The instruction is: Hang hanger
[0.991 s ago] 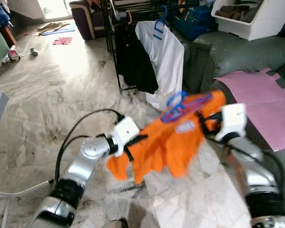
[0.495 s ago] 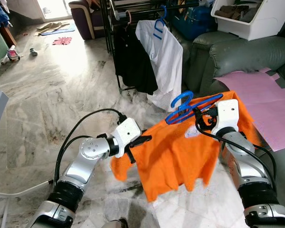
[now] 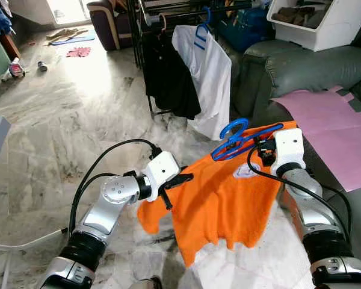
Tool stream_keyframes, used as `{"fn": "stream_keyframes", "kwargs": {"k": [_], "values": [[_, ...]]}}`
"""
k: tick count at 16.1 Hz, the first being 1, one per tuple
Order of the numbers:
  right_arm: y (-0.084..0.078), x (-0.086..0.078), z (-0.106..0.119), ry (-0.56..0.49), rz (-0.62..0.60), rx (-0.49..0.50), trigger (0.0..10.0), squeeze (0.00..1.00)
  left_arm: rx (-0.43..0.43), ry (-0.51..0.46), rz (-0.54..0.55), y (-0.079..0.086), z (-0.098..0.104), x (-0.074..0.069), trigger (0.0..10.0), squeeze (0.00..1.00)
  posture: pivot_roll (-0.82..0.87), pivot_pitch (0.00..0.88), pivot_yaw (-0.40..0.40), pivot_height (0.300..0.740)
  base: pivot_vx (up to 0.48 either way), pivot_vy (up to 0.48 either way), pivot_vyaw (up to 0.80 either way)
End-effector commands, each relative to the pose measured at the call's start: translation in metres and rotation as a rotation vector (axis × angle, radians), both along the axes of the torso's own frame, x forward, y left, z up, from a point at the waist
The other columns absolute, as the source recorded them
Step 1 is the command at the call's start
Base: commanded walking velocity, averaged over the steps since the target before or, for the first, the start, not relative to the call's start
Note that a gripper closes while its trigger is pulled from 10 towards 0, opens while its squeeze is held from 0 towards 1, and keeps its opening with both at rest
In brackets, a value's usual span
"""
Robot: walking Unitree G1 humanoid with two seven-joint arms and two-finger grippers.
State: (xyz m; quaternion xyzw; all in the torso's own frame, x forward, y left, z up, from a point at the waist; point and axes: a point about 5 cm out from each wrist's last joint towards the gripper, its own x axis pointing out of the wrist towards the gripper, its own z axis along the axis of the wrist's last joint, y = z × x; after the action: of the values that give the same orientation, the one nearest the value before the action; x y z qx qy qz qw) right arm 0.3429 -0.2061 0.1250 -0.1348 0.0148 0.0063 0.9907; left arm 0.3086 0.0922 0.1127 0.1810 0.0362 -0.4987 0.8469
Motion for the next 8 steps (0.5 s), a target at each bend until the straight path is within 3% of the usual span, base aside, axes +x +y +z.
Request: {"fn": "stream_keyframes", "kwargs": {"k": [1,3,4,5,8], "values": [[-0.0067,0.0012,0.0062,-0.028,-0.035,-0.021,7.8,0.00,-0.008,-0.012,-0.001,0.0027,0.0030,-0.0002,0.0,0.00,-0.05,0.078,0.036,0.740,0.000,0.000,0.00],[-0.0039,0.0007,0.0078,-0.042,-0.032,-0.011,6.7,0.00,-0.004,-0.009,0.006,0.0035,0.0021,0.0007,0.0,0.00,-0.05,0.078,0.036,0.740,0.000,0.000,0.00],[-0.0039,0.0005,0.0064,-0.038,-0.037,-0.002,7.3,0.00,-0.006,-0.009,0.008,0.0033,0.0021,0.0009,0.0,0.00,-0.05,0.078,0.036,0.740,0.000,0.000,0.00],[-0.0056,0.0002,0.0036,-0.029,-0.053,0.012,3.4,0.00,-0.010,-0.009,0.008,0.0026,0.0023,0.0010,0.0,0.00,-0.05,0.078,0.036,0.740,0.000,0.000,0.00],[-0.0083,0.0003,0.0024,-0.025,-0.065,0.021,3.4,0.00,-0.013,-0.009,0.007,0.0016,0.0026,0.0012,0.0,0.00,-0.05,0.078,0.036,0.740,0.000,0.000,0.00]]}}
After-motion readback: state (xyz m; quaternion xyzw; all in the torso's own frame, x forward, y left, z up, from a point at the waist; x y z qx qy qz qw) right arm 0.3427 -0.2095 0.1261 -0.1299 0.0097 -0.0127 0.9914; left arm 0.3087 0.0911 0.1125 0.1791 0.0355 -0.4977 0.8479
